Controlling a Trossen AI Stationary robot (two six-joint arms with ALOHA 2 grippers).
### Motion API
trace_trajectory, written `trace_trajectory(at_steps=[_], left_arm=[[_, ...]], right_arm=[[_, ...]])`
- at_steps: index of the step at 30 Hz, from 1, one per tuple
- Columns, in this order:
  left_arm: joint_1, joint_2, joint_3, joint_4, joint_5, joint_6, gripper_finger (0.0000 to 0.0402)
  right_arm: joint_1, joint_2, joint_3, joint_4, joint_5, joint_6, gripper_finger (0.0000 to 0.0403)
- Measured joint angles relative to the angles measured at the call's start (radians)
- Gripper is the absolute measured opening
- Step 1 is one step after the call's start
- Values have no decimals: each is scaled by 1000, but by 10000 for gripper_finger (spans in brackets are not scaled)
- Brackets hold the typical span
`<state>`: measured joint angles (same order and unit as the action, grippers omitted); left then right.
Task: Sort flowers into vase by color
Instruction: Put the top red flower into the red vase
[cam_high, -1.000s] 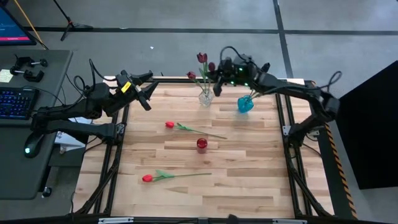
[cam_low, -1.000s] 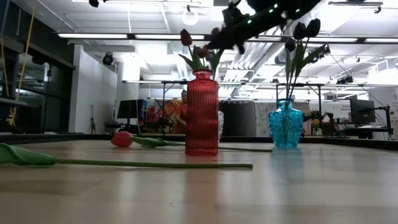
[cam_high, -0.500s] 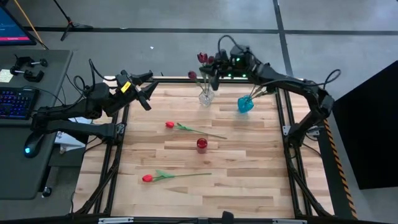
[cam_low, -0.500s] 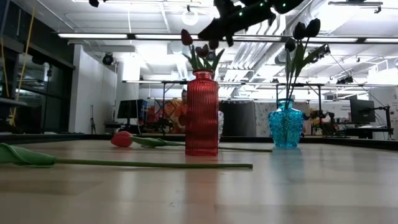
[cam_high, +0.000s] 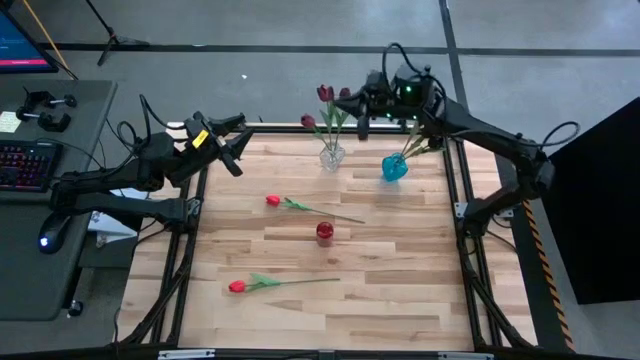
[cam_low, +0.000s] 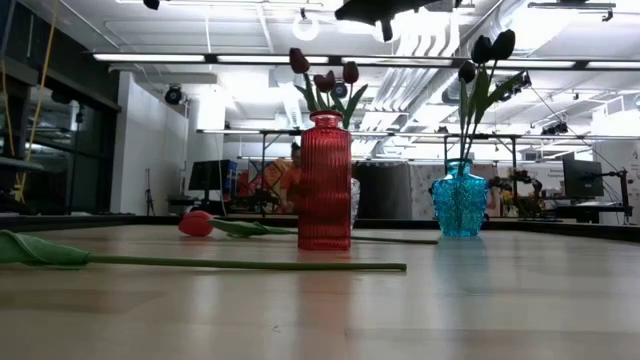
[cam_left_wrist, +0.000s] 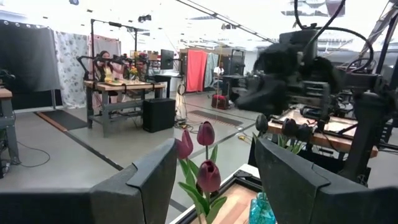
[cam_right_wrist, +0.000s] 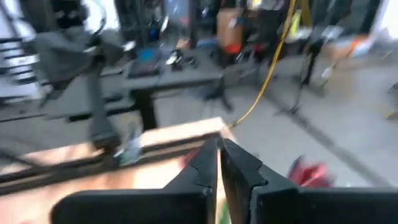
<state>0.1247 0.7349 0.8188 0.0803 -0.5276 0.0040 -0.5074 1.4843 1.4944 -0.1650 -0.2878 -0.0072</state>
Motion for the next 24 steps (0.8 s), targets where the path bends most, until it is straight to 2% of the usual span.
trace_trajectory(at_steps=[3,7,10,12,15,18,20,24], left_arm=[[0,0,0,0,0,0,207],[0,-3,0,-2,0,0,207],[0,-3,0,-5,0,-3,207],[0,-3,0,-1,0,-24,207],[0,-3,0,0,0,-59,207],[-2,-3,0,0,0,-63,207],[-5,-7,0,-2,0,-63,207],[-13,-14,0,-1,1,-55,207]], right_arm=[[48,-42,0,-195,-8,22,34],[147,-101,-1,-561,11,88,87],[264,-117,-1,-855,117,152,134],[350,-100,-12,-980,209,210,164],[449,-79,-115,-896,240,258,203],[500,-47,-270,-610,206,294,226],[505,-17,-372,-463,205,300,232],[474,22,-528,-269,317,297,226]])
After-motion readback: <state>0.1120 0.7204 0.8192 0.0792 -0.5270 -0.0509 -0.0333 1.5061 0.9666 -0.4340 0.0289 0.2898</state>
